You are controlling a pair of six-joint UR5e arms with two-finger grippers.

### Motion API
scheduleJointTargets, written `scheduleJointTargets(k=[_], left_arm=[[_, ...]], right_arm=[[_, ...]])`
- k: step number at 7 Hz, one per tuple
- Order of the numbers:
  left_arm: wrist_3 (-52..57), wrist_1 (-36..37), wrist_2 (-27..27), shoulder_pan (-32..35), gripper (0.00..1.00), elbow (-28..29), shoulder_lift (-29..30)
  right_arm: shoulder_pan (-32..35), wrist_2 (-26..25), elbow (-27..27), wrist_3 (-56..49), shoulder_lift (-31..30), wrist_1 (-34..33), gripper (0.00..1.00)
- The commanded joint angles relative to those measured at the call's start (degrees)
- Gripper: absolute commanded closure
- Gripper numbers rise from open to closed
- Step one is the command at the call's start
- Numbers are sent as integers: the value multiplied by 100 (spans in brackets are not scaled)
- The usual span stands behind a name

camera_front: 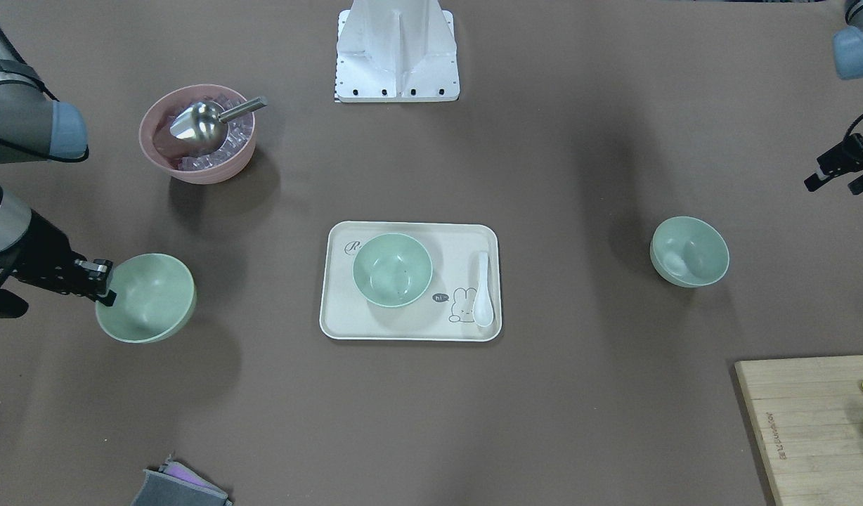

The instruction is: Stack green bowls together

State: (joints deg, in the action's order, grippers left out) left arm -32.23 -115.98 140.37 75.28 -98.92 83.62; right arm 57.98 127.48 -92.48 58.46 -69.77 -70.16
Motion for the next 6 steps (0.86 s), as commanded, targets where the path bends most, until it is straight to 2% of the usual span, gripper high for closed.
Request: scheduleJointTargets(k=[1,3,6], left_arm=[[-248,-74,-194,-477,3,283,346],[-311,-100,-282,-523,3,715,663],[-442,-91,-282,-575,3,733,761]], right_arm=[[-583,-257,-209,1215,1058,-857,100],[-1295,-950,-34,2069,1665,-868,100],[-1947,-1286,11,2485,1809,-780,100]])
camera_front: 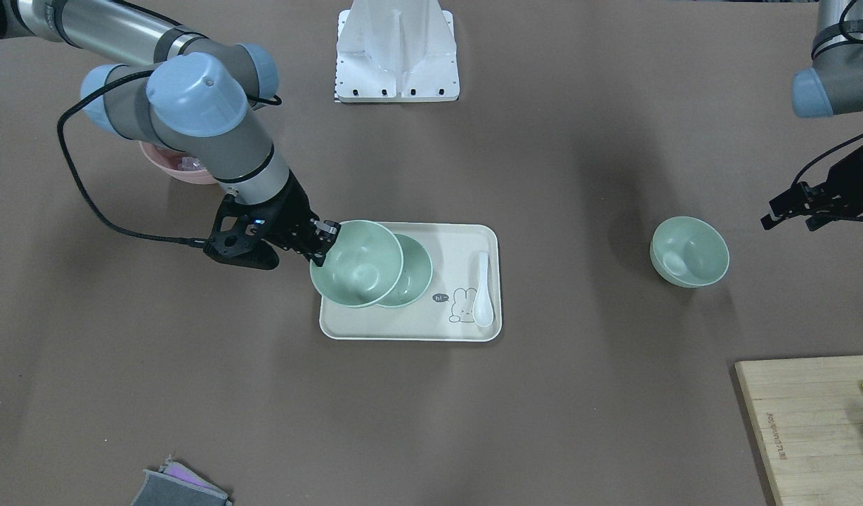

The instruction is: Stack green bowls together

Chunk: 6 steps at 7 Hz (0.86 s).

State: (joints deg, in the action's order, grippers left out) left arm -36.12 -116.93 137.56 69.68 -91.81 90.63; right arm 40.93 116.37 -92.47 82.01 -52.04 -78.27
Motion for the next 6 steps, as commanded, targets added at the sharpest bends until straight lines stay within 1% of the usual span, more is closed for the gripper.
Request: scheduleJointTargets(k=[1,3,4,6], left_arm=[[-61,3,-1,-16,3,14,60],[-61,-5,-1,-16,3,14,52],[-70,-5,7,-16,3,5,52],[-70,-5,7,-16,3,5,52]], right_arm=[[-252,-176,27,131,106,31,100],[-252,-193,263,209,273,162,100],[-348,-359,421,454,291,424,100],[-384,-396,449,491,256,506,100]])
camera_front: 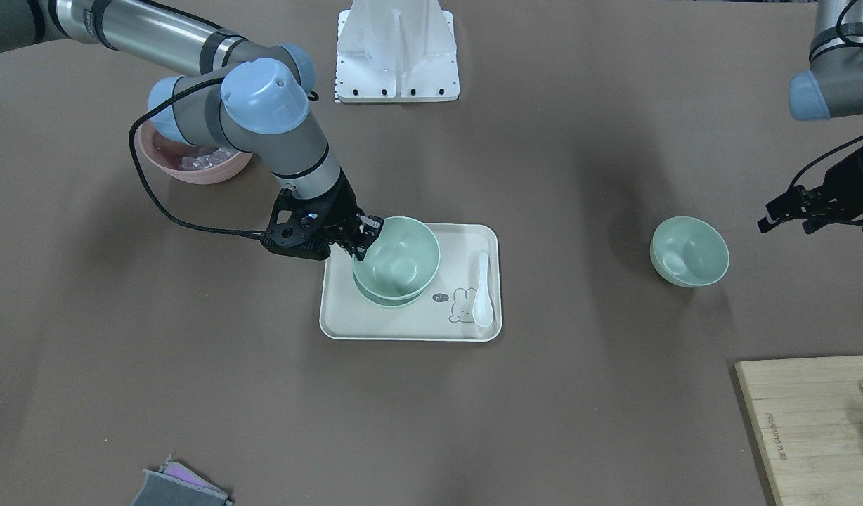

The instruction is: Stack green bowls together

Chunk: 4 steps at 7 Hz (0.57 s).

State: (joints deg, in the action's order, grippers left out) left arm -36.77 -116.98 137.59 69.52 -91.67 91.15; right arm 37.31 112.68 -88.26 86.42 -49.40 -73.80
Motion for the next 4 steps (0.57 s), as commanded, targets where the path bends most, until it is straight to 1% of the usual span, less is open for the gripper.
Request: scheduleJointTargets(k=[1,2,3,4], left_arm=[[-5,0,5,0,3,0,0],[-14,17,5,0,3,-9,0],[-501,61,-21,-87,3,70,165],[-828,44,-152,-340,3,149,262]], right_arm=[[-22,-27,2,59,-17,59,59],[-22,-36,28,68,-34,68,1],[-22,-27,-7,68,-35,77,0],[109,51,-146,59,-43,33,0]])
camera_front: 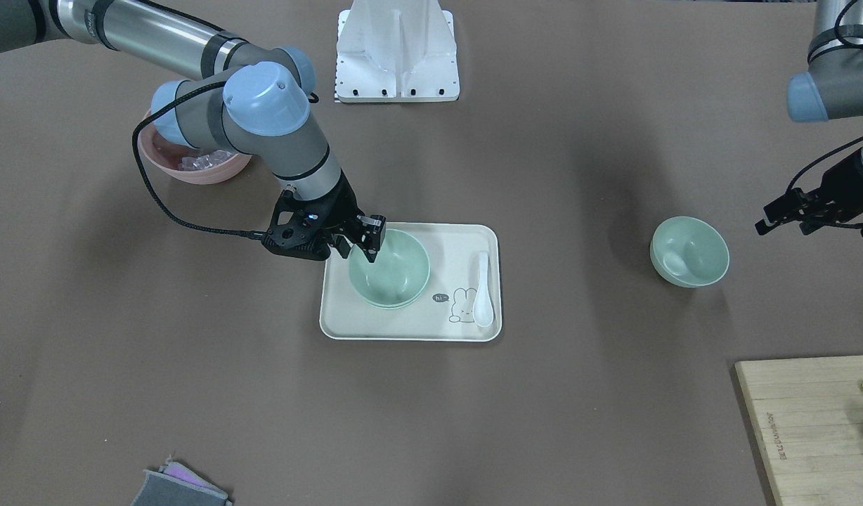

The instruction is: Stack green bowls together

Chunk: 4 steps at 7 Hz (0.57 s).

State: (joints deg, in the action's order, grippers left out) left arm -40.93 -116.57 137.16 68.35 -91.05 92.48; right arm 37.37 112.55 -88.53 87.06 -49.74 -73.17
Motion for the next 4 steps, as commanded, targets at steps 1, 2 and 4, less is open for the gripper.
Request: scheduleJointTargets(k=[1,2,4], left_arm=[[-468,12,-650,-443,3,78,130],[-477,21,-820,-602,3,252,165],[-477,38,-752,-804,8,465,394]], right_arm=[[434,448,-312,-13,-140,-83,0],[794,922,-610,-92,-489,-74,0],[1087,1084,-824,-249,-852,-74,0]])
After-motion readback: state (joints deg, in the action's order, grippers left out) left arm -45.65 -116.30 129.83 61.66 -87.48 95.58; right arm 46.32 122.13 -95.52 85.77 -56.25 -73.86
